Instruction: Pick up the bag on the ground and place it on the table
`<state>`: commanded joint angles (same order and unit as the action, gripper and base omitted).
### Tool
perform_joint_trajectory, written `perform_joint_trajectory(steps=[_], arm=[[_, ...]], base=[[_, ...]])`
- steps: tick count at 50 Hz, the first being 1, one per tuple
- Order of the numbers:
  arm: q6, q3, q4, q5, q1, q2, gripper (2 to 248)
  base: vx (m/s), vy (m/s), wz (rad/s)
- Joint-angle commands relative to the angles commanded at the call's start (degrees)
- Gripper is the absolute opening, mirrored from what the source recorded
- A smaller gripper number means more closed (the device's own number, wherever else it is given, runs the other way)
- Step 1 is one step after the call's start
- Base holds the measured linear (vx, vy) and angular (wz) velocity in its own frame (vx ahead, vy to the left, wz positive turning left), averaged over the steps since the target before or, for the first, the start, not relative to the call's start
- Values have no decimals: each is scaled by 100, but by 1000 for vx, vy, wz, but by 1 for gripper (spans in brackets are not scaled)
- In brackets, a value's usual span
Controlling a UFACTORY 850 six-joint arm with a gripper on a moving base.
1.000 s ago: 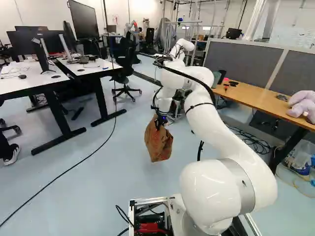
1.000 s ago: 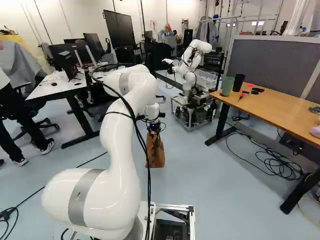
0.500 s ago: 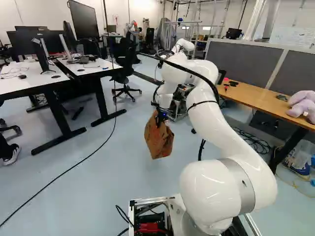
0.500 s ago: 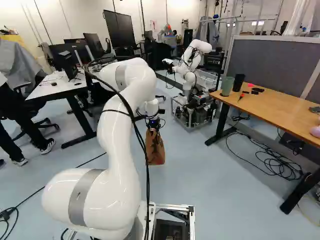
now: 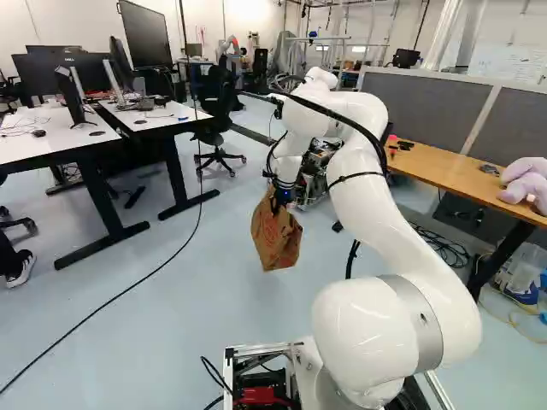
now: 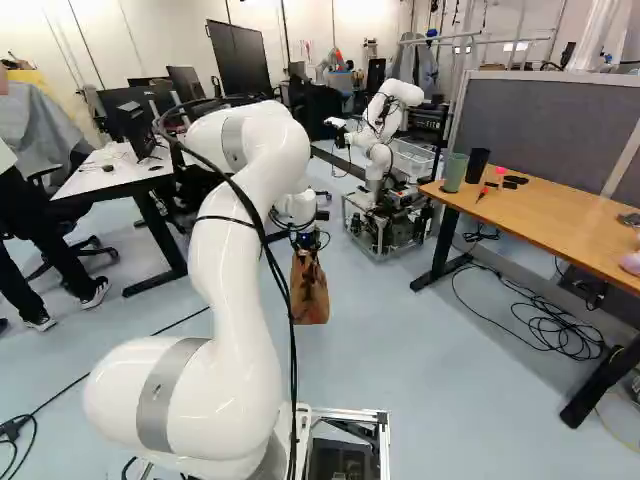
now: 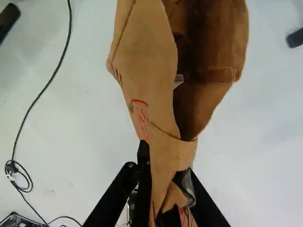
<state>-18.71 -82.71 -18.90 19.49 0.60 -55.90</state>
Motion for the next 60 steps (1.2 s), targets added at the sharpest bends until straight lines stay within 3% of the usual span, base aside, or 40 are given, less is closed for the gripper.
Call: perform_joint_trajectory(steps=[36,60], arm=[[0,-100,0,83,-3,403,21],[0,-493,0,399,-7,470,21]], base=[[0,0,0],[0,0,0]])
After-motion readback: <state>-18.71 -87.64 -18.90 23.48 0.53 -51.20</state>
